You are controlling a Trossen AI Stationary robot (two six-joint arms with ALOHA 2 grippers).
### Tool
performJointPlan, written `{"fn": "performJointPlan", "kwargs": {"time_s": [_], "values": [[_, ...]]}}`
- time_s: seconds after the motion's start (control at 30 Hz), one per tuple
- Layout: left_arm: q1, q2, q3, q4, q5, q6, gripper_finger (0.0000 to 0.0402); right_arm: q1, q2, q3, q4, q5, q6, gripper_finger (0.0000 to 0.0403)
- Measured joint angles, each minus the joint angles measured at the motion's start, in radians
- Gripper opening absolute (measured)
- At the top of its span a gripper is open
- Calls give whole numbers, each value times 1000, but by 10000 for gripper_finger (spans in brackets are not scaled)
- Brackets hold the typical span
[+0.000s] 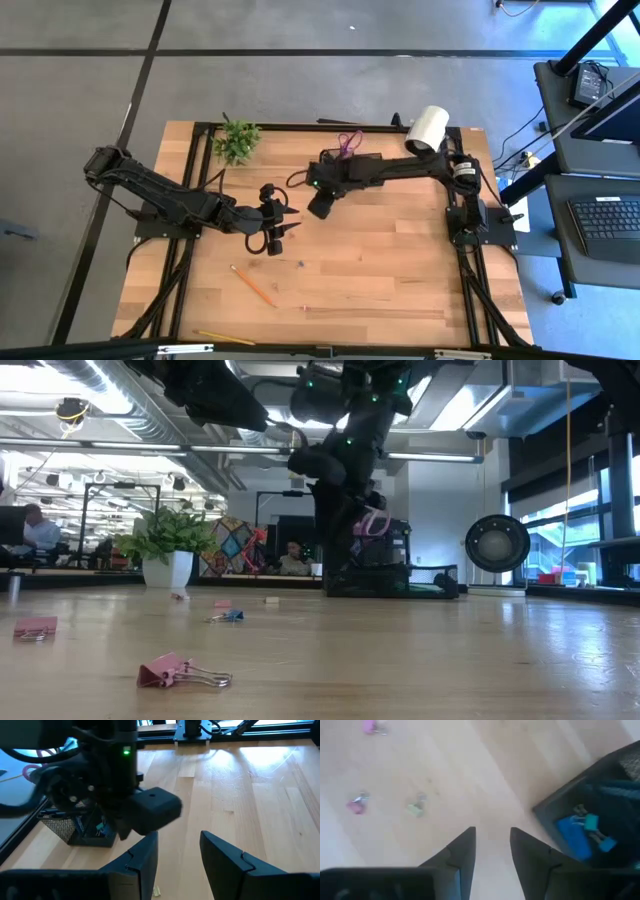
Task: Pick and place office supplies into organizer
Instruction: Put the light yellow binder clip into the desk organizer
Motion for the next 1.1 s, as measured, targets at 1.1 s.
{"fn": "performJointPlan", "kwargs": {"time_s": [1.1], "values": [[-42, 29, -1, -410, 249, 127, 141, 116, 5, 2, -194, 166, 430, 126]]}}
